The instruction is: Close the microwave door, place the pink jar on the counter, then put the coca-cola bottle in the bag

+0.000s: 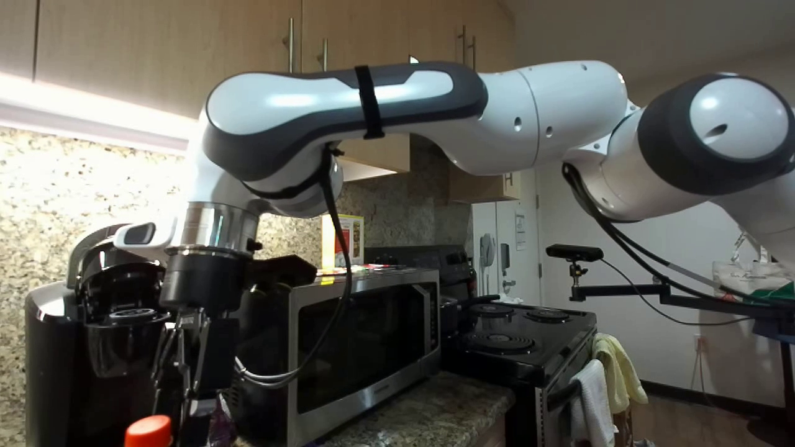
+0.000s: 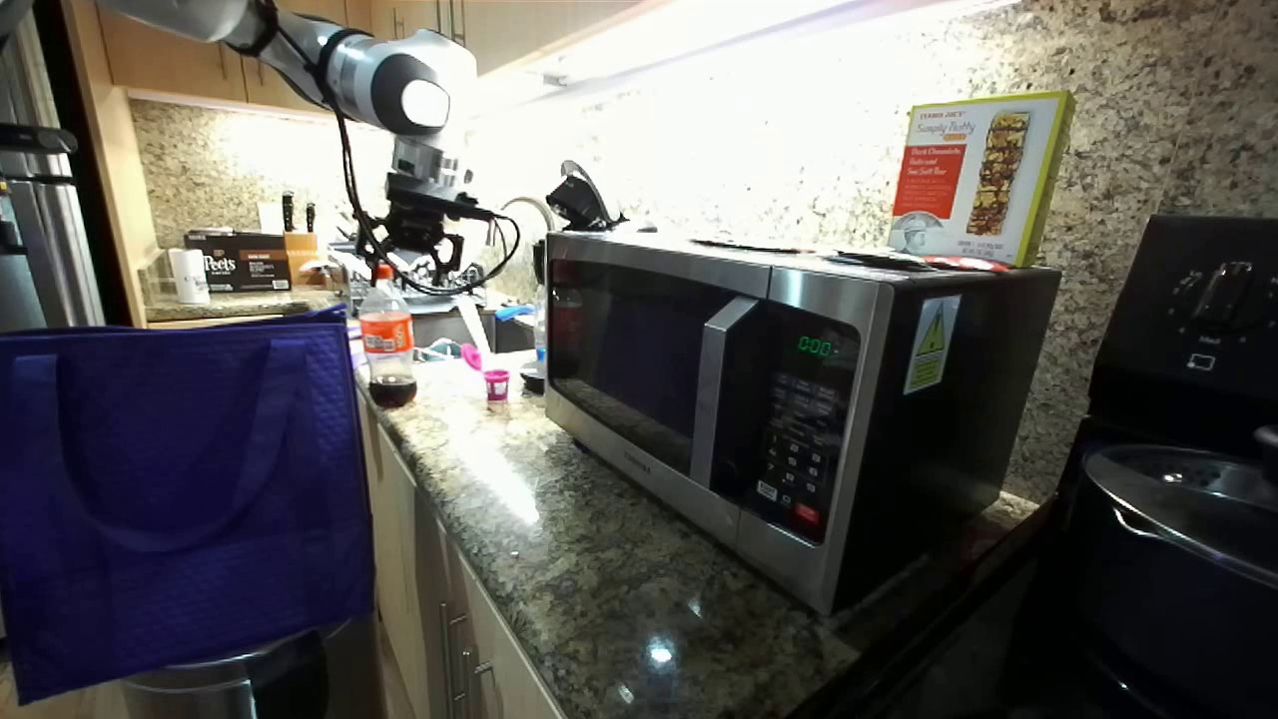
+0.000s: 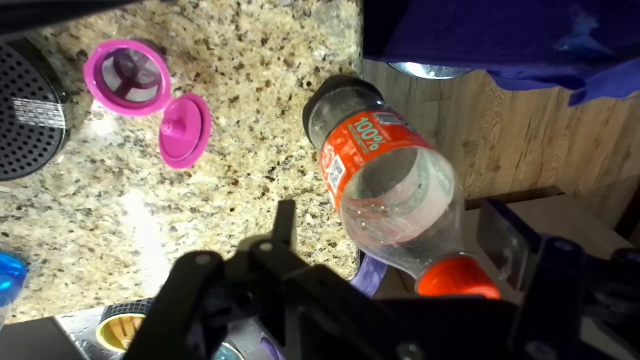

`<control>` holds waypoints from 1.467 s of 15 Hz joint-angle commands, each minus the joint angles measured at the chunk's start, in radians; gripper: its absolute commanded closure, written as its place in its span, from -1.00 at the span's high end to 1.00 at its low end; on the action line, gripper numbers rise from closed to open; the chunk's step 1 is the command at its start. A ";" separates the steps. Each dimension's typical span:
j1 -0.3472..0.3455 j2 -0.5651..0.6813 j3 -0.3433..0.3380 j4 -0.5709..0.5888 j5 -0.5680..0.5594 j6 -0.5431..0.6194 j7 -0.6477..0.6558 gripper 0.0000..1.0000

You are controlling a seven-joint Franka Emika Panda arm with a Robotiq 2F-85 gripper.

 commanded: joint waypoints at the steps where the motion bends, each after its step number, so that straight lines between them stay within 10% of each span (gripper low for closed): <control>1: -0.001 0.002 0.000 0.006 -0.007 0.006 -0.021 1.00; 15: -0.029 -0.072 0.005 -0.111 0.082 0.021 0.082 1.00; 22: 0.028 -0.299 0.006 -0.369 0.156 0.114 0.428 1.00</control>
